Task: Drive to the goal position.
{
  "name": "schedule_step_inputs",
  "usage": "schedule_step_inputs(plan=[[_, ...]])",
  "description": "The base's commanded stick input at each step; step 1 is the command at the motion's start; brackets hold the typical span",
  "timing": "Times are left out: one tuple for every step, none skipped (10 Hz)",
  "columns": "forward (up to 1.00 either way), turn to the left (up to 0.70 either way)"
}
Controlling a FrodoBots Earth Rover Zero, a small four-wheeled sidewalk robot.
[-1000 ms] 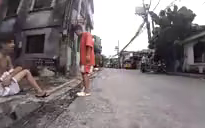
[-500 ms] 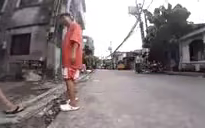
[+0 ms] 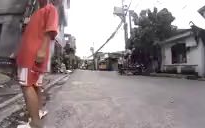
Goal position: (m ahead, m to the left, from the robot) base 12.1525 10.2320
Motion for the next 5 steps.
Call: schedule_step_inputs(plan=[[1.00, 0.27], [1.00, 0.27], [1.00, 0.27], [1.00, 0.27], [1.00, 0.27]])
